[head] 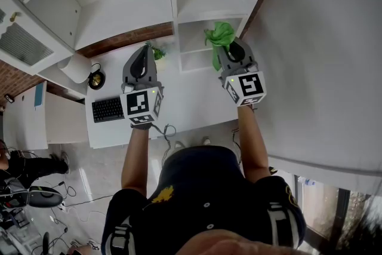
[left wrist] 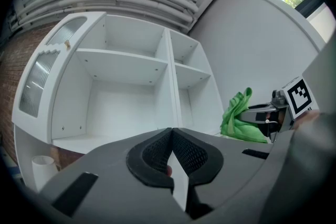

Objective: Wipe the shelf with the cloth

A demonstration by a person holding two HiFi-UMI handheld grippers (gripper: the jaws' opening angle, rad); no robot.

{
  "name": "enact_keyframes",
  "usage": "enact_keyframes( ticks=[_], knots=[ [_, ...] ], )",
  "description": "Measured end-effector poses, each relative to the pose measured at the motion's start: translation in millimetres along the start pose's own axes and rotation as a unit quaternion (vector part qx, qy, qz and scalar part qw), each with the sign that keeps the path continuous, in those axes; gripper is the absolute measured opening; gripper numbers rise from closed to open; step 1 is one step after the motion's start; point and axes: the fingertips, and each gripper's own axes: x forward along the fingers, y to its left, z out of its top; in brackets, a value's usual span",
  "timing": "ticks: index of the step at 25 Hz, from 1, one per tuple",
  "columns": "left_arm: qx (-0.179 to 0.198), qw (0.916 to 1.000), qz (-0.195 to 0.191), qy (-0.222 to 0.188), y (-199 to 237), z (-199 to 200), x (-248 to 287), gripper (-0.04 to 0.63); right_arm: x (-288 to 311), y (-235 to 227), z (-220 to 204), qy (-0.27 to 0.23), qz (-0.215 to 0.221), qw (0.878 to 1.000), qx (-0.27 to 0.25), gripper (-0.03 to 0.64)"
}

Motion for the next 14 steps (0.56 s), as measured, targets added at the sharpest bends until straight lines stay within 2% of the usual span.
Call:
enact_keyframes(
  ticks=[14],
  knots=[
    [0.003, 1.0, 0.009, 0.003, 1.2, -1.6, -6.1, 0.018, 1.0, 6.4, -2.5, -0.005, 0.012, 1.0, 0.007, 0.046]
  ],
)
